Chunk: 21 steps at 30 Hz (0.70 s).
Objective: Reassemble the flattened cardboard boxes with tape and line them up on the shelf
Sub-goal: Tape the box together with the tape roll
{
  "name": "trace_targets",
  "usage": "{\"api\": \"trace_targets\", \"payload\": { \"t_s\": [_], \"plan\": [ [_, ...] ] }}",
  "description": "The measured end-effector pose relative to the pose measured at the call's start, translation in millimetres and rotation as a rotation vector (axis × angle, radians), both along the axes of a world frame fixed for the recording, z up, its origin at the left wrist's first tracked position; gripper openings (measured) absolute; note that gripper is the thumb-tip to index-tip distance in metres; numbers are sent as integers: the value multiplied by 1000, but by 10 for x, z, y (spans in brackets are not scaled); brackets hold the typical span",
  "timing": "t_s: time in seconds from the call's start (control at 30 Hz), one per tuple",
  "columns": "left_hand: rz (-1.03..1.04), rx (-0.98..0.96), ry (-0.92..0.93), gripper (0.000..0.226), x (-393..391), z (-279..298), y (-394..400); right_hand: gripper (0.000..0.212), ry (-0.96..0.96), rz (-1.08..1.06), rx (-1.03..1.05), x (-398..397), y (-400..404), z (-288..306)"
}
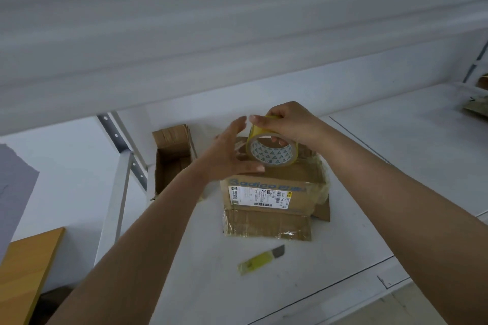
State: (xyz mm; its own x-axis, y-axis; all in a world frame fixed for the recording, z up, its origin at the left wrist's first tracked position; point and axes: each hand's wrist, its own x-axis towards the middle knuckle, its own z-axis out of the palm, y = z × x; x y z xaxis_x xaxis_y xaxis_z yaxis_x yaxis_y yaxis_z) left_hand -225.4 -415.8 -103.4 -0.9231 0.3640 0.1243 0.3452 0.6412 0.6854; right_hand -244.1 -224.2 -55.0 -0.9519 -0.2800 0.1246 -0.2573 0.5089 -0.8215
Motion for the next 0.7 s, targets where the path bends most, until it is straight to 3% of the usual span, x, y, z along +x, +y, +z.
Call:
{"api": "trace_targets", "payload": {
  "t_s": [0.07,0.2,0.33,0.43,0.57,0.63,0.7],
  "plan": [
    [-55,-100,-16,137,-55,-21,122,54,-104,58,-126,7,97,-16],
    [-16,-124,-8,128,-114,-151,188,42,-449,244,-418,18,429,-281],
    [7,-324,8,129,-106,-216,196,32,-405,219,-482,41,489,-409],
    [7,-514,30,137,-102,-249,219,27,-210,147,-261,33,383,-173],
    [17,-626,36,142,-102,-268,178,43,-32,55,147,-42,445,178],
    [24,-625,28,142,-91,-274,165,51,-66,36,341,-35,574,257],
    [21,-634,38,141,-79,-280,181,51,-172,2,349,11,732,250]
  ]
}}
